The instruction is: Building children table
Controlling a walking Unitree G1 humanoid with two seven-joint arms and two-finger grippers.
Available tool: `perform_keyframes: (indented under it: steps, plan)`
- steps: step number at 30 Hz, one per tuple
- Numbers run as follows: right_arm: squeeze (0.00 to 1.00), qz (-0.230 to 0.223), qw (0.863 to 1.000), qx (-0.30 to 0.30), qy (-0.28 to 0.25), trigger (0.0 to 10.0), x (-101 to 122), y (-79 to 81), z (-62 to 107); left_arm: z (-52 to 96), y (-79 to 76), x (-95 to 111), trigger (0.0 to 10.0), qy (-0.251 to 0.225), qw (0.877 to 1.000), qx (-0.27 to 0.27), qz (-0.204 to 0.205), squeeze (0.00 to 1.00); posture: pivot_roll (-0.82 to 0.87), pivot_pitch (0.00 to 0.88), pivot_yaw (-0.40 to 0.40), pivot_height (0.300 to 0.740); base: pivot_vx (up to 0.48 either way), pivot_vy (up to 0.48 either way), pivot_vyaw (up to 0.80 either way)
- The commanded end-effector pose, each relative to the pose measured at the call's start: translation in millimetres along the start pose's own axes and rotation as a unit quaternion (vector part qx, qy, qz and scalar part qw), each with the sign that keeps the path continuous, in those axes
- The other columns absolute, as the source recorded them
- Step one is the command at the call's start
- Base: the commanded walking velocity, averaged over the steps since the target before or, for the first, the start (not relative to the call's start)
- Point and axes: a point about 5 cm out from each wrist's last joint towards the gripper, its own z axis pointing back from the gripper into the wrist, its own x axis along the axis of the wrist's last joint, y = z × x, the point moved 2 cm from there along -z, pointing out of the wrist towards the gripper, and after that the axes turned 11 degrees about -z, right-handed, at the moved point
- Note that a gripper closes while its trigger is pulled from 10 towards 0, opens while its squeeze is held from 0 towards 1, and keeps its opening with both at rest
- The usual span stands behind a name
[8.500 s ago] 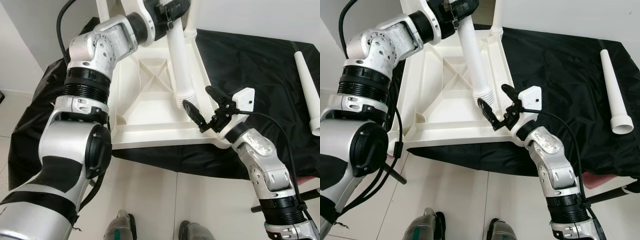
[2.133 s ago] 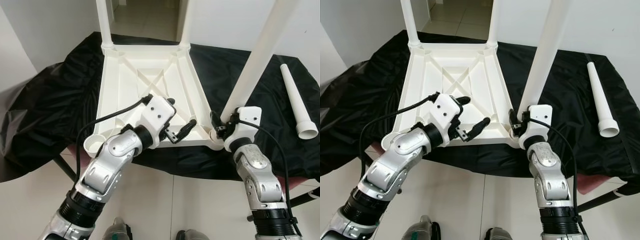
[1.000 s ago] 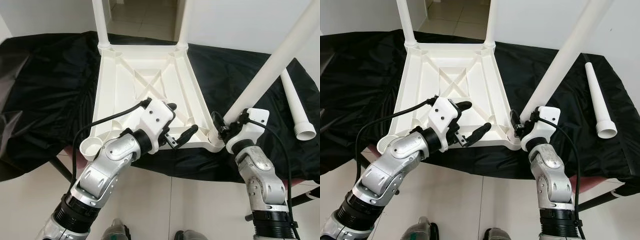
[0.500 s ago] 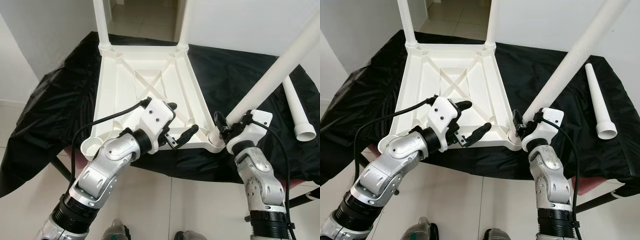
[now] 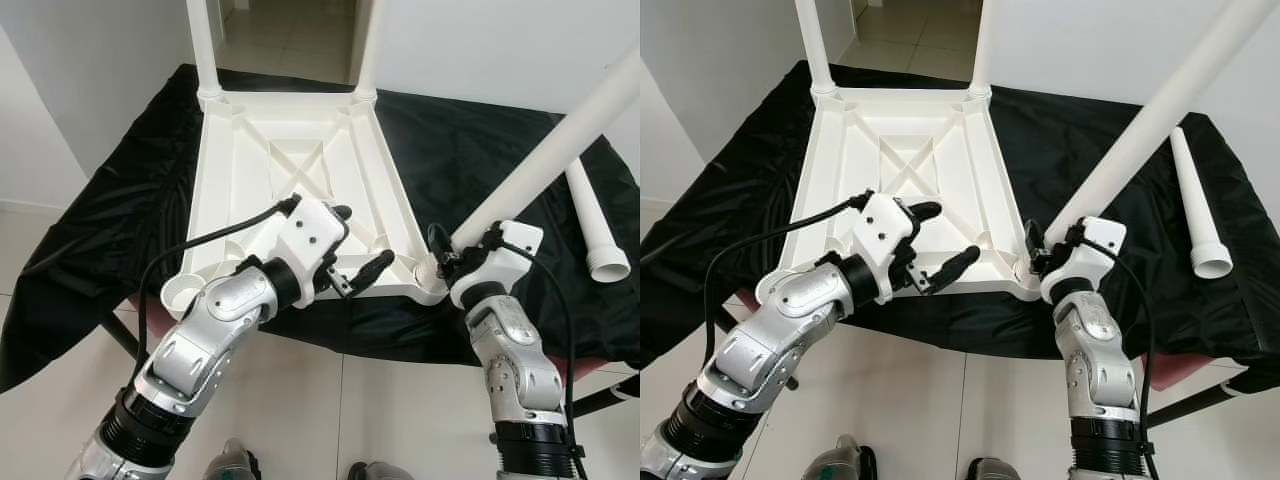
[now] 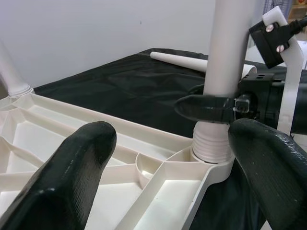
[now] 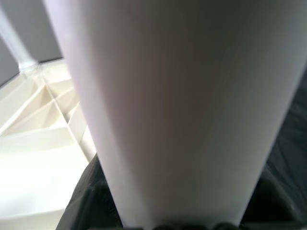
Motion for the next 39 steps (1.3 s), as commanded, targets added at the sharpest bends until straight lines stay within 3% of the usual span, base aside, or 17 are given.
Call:
perform_keyframes:
  steps: [1,7,19,29,39]
  plan:
    - [0.00,0.020,0.997,-0.030,0.072,10.0,-31.5,-16.0,7.0,-0.3,-8.5,4.2,10.0,-0.010,0.999,-0.047,-0.003,0.00,0.07,0.087,-0.015,0.740,0.000,0.000,0.00]
    - [0.00,0.042,0.996,0.001,0.081,10.0,-36.2,-6.0,8.4,0.6,-7.4,4.6,10.0,-0.009,0.999,-0.044,-0.002,0.00,0.08,0.092,-0.017,0.740,0.000,0.000,0.00]
    - [0.00,0.046,0.994,0.014,0.094,10.0,-44.3,-2.0,12.1,1.6,-6.9,4.6,10.0,-0.008,0.999,-0.042,-0.002,0.00,0.08,0.097,-0.018,0.740,0.000,0.000,0.00]
    - [0.00,0.045,0.996,0.065,0.033,10.0,-43.4,0.2,28.1,2.9,-7.7,5.5,10.0,-0.007,0.999,-0.042,0.000,0.00,0.08,0.111,-0.017,0.740,0.000,0.000,0.00]
    - [0.00,0.059,0.996,0.043,0.047,10.0,-38.1,-7.2,16.0,2.9,-7.7,5.9,10.0,-0.007,0.999,-0.043,0.000,0.00,0.07,0.106,-0.011,0.740,0.000,0.000,0.00]
